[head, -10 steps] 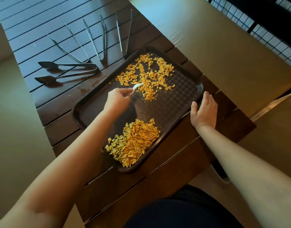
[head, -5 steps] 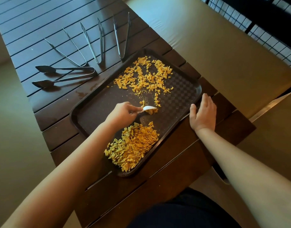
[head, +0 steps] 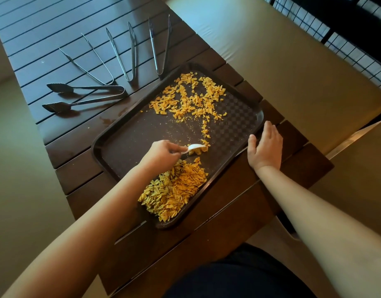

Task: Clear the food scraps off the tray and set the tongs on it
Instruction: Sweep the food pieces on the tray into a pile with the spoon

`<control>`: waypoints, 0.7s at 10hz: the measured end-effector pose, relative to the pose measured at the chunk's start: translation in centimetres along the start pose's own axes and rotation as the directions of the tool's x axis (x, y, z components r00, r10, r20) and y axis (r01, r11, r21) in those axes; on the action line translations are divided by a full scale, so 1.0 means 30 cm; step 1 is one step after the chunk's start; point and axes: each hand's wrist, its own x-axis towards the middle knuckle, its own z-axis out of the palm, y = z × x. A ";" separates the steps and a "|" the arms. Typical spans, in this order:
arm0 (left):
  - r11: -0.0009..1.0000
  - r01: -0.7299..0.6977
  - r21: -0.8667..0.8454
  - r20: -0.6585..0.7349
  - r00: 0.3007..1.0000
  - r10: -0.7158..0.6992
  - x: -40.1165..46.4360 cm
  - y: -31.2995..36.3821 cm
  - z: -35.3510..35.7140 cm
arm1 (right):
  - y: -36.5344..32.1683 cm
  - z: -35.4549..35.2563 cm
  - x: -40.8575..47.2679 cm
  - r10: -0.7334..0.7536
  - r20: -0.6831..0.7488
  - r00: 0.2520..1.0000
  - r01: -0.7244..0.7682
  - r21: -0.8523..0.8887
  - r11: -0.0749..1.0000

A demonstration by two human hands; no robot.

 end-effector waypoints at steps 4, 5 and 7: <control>0.994 0.011 -0.105 -0.122 0.992 -0.024 0.145 0.099 -0.012 | 0.001 -0.003 -0.001 0.009 0.006 1.000 -0.009 -0.010 1.000; 0.998 -0.054 -0.023 -0.037 0.998 0.053 0.131 0.089 -0.010 | -0.001 -0.002 0.000 0.005 0.002 1.000 -0.005 -0.011 1.000; 0.985 -0.121 0.122 0.172 0.980 0.099 0.087 0.043 -0.047 | 0.001 -0.001 0.001 0.001 -0.001 1.000 -0.001 -0.008 1.000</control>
